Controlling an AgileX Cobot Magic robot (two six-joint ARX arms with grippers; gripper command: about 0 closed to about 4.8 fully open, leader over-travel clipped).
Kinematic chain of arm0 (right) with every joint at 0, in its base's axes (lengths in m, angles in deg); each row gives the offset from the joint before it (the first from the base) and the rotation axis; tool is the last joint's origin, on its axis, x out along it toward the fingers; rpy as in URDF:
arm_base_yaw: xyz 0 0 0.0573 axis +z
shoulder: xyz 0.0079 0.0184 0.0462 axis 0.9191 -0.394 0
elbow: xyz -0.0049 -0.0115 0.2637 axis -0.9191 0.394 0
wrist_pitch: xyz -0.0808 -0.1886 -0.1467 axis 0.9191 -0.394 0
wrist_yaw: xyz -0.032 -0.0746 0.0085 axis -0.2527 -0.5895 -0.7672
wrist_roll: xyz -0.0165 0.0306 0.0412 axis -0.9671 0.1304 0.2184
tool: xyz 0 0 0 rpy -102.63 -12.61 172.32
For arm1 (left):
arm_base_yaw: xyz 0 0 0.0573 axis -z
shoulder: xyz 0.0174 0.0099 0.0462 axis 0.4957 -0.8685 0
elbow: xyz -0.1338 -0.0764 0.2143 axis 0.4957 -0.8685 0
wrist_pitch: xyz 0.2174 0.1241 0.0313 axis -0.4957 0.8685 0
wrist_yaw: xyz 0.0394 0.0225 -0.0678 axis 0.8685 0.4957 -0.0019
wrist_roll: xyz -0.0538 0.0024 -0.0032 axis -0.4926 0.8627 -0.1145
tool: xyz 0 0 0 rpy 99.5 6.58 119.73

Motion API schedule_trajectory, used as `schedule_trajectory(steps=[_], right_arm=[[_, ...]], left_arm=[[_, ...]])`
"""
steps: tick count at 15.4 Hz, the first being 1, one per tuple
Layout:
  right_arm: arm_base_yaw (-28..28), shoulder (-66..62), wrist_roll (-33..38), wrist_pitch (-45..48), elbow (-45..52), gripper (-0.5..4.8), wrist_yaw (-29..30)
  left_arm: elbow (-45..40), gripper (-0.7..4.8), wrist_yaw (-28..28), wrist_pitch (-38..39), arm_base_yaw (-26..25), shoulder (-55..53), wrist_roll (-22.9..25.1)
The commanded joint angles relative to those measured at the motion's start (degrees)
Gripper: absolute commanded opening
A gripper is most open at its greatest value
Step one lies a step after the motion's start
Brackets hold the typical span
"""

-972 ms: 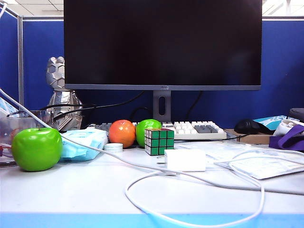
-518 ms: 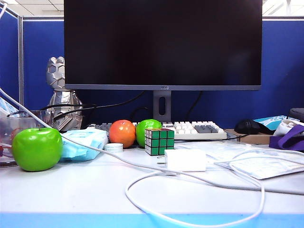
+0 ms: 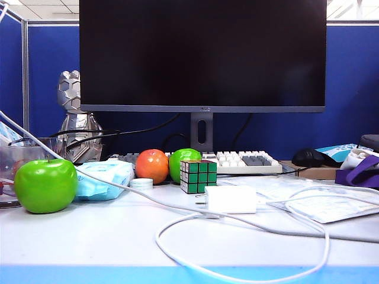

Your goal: Pick up the Type-C charging cable and the charging base, insert one end of the Type-C charger into the corresponding slot on the base, and finally place the plugged-in charger back on the table.

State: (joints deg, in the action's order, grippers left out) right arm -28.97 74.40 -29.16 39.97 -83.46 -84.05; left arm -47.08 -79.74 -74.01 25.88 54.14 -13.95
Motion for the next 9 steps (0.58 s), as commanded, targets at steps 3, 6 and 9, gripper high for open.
schedule_trajectory(steps=[3, 6, 9], right_arm=[[-2.2, 0.0, -1.4, 0.9, -0.3, -0.05, -0.9], [-13.3, 2.0, -1.0, 2.9, 2.3, -0.05, -12.1], [-19.1, 5.9, -1.1, 7.4, 6.4, -0.05, -9.8]], left_arm=[[-0.1, -0.01, 0.2, 0.7, 0.0, 0.1, 0.0], [-0.1, -0.01, 0.2, 0.7, 0.0, 0.1, 0.0], [-0.1, -0.01, 0.1, 0.7, 0.0, 0.1, 0.0]])
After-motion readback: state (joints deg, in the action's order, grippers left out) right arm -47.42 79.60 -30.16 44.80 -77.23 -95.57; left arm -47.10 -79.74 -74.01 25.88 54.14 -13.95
